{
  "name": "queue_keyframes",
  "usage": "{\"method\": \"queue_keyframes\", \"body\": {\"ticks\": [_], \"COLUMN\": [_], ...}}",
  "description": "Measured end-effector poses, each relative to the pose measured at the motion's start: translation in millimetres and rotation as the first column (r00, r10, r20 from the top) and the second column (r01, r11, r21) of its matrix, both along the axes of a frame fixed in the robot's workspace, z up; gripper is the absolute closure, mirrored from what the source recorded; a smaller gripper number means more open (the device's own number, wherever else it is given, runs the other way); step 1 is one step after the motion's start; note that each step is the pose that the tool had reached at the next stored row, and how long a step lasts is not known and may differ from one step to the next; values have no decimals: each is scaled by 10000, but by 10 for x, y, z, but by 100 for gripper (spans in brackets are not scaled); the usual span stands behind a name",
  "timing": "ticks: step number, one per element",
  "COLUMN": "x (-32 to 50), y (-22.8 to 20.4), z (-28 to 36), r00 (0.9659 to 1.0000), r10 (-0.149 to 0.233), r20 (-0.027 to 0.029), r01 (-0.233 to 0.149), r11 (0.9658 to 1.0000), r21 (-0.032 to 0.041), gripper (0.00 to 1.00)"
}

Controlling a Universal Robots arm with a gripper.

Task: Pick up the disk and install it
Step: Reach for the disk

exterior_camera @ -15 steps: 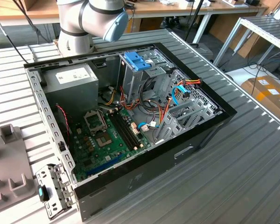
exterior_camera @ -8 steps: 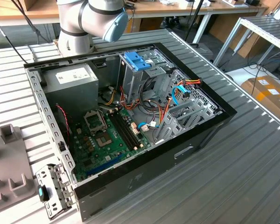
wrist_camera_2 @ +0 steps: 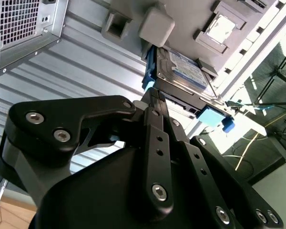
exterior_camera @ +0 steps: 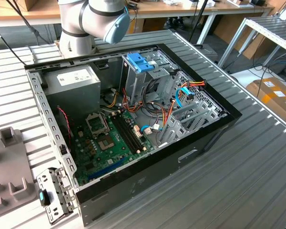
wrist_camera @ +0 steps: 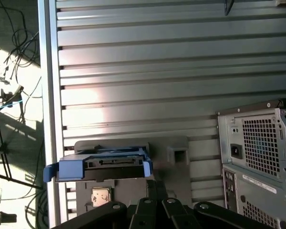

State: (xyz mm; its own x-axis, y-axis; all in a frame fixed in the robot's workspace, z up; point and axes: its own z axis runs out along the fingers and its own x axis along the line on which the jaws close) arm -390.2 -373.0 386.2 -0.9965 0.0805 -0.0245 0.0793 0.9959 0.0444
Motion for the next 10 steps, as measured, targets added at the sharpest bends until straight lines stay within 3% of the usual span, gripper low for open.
{"method": "queue_keyframes", "body": {"ticks": [10], "x": [-413], "y": [126], "z": [-17], "r00": [10000], "r10": [0], "r20": [0], "r01": [0], "r11": [10000], "r21": [0], "gripper": [89]}}
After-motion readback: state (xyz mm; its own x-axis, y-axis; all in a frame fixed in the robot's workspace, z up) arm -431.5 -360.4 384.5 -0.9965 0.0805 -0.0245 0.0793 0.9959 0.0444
